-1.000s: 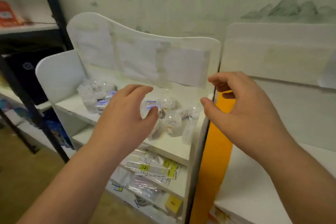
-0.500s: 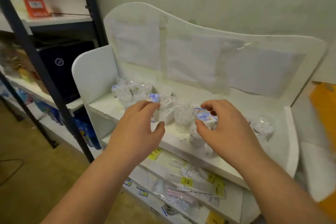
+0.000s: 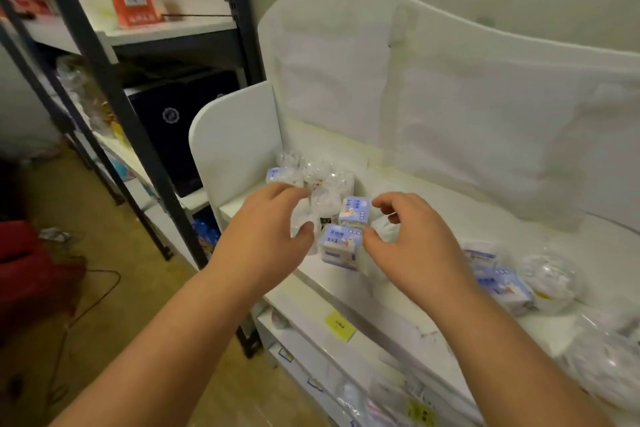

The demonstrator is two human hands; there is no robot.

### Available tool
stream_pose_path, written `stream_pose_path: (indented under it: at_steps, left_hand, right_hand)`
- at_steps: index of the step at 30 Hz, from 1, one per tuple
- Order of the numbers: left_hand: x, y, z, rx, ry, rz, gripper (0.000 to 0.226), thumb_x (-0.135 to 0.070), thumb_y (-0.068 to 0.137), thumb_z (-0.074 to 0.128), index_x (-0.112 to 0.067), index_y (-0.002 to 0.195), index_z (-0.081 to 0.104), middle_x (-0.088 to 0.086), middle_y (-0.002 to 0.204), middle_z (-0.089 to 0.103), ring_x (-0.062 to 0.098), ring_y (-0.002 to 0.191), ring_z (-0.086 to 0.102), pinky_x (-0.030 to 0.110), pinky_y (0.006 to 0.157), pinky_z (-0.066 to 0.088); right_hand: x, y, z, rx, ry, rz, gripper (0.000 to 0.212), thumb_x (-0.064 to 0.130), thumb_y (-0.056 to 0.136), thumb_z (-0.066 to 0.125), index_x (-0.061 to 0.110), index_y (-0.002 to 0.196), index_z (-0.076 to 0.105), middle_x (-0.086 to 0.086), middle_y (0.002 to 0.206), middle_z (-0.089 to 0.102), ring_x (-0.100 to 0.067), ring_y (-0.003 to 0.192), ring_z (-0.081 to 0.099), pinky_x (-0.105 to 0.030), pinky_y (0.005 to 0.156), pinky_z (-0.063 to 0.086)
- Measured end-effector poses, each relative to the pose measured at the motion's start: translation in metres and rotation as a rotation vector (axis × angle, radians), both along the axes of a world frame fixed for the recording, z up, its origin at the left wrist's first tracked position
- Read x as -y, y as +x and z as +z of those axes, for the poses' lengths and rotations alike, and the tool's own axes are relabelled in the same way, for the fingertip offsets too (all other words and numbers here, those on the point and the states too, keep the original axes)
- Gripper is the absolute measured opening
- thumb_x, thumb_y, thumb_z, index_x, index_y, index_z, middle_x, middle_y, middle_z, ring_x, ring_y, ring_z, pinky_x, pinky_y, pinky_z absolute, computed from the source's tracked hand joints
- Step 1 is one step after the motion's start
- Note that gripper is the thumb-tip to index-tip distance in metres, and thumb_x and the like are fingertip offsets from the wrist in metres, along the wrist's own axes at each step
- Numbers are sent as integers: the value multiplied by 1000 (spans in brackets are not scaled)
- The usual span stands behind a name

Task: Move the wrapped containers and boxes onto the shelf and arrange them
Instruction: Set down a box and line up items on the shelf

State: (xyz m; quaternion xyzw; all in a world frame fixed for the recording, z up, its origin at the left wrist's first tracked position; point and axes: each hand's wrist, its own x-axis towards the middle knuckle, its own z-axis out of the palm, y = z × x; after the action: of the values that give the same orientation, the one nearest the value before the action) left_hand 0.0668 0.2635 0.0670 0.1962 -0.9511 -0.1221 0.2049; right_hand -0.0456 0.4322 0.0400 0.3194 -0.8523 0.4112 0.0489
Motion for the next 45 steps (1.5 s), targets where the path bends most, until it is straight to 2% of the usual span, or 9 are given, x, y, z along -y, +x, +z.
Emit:
stream_pose_path:
  at_steps: [10,16,18,20,22,26,33,39,45]
  left_hand:
    - [109,-37,-30,107,32,12,50,-25,95,54,-31,143,43,-11,145,43,14,131,42,30,101,40]
    - [200,-84,-65,183,65,-99,56,-19,93,54,-27,146,40,-5,147,41,21,131,41,34,103,40]
    - [227,-105,-76,197,65,-162,54,-22,90,57,-25,142,43,-5,142,44,22,127,45,35,97,43]
    - [248,-126,-86,201,42,-208,44,-26,85,61,-23,127,52,-5,131,51,23,116,53,32,81,44]
    - [263,-145,-94,218,49,-221,37,-33,79,65,-22,112,53,-2,119,54,25,107,57,32,74,42]
    - [273,-160,-112,265,198,-256,53,-39,84,68,-16,127,50,5,125,54,27,114,55,36,89,45]
    - [276,-150,-123,172,295,-167,46,-40,80,71,-11,109,52,7,116,48,28,97,59,33,74,42]
    - [278,-106,-104,-54,187,-193,37,-26,79,68,-12,109,51,7,108,52,29,97,58,38,78,48]
    - [283,-67,-82,-142,282,-288,45,-37,79,67,-29,118,45,-15,106,44,4,91,48,20,71,38]
  right_hand:
    - [66,-18,-10,2,74,-34,32,36,84,64,35,115,57,18,110,54,-7,104,54,-27,86,47]
    - [125,-17,-16,19,76,-152,34,37,85,64,35,118,57,23,109,51,-3,107,54,-23,89,44]
    - [147,-14,-18,12,89,-179,33,38,85,64,36,117,57,25,108,50,-2,107,54,-24,90,45]
    - [166,-12,-21,3,94,-210,33,39,84,65,38,116,57,25,108,51,-2,106,54,-27,92,47]
    - [180,-10,-24,0,98,-242,33,44,82,62,42,114,56,26,109,52,-2,105,55,-34,95,48]
    - [196,-8,-27,23,150,-300,35,57,79,50,54,114,47,32,113,50,-4,110,53,-37,95,48]
    - [223,-24,-23,3,149,-330,33,34,87,64,33,119,58,18,113,54,-1,105,52,-26,96,46]
    - [275,-73,-16,-73,237,-262,38,30,88,62,23,126,57,4,124,55,-14,112,55,-34,96,46]
    - [330,-143,-22,-43,557,-115,55,28,88,63,24,140,47,-5,137,50,-25,125,50,-37,101,43]
